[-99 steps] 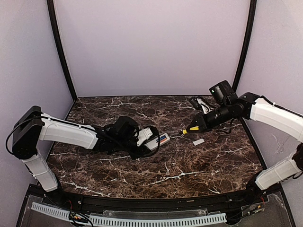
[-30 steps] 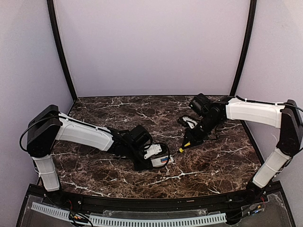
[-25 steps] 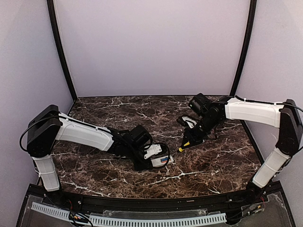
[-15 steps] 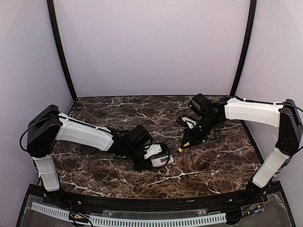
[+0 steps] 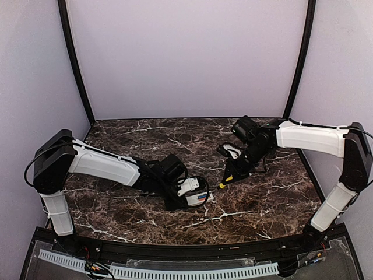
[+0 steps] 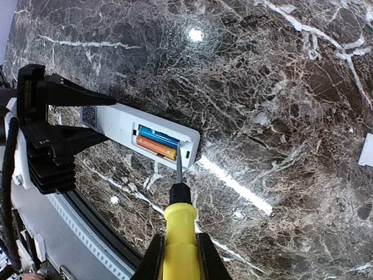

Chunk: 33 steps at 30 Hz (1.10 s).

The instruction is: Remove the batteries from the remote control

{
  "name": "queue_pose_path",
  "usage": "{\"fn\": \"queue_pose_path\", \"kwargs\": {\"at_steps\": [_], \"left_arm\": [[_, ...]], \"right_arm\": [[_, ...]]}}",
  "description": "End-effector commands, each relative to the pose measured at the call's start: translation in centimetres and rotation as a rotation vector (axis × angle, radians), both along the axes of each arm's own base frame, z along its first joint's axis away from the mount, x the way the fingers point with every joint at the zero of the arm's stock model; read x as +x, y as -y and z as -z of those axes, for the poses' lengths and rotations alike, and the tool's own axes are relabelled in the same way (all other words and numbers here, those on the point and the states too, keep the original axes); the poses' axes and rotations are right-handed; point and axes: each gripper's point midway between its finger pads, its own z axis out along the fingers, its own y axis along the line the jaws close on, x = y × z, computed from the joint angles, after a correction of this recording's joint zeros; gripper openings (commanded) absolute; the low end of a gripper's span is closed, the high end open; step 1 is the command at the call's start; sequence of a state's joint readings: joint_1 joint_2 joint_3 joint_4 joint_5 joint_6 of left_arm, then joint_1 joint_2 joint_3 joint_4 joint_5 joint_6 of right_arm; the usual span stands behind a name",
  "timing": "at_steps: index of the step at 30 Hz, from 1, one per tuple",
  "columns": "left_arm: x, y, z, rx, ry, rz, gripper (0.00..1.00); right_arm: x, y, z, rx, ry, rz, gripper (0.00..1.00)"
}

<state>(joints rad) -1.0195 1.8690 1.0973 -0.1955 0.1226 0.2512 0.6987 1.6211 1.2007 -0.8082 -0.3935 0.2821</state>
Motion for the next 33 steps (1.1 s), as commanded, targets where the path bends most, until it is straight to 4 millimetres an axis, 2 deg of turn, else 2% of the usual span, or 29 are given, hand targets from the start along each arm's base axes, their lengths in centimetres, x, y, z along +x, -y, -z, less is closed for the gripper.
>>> {"fn": "queue_pose_path", "kwargs": {"at_steps": [1, 20, 33], "left_arm": [[-0.1, 0.0, 0.1, 0.023, 0.001, 0.005, 0.00], [0.0, 0.2, -0.1, 0.024, 0.010, 0.011, 0.00], [0.1, 0.3, -0.2, 0.023, 0.009, 0.013, 0.00]], "right_arm": [[-0.1, -0.6, -1.0, 0.025, 0.010, -0.005, 0.00], [-0.3, 0.1, -0.8, -0.007, 0.009, -0.002, 0.00], [-0.4, -1.0, -0.1, 0.026, -0.020, -0.018, 0.00]]}}
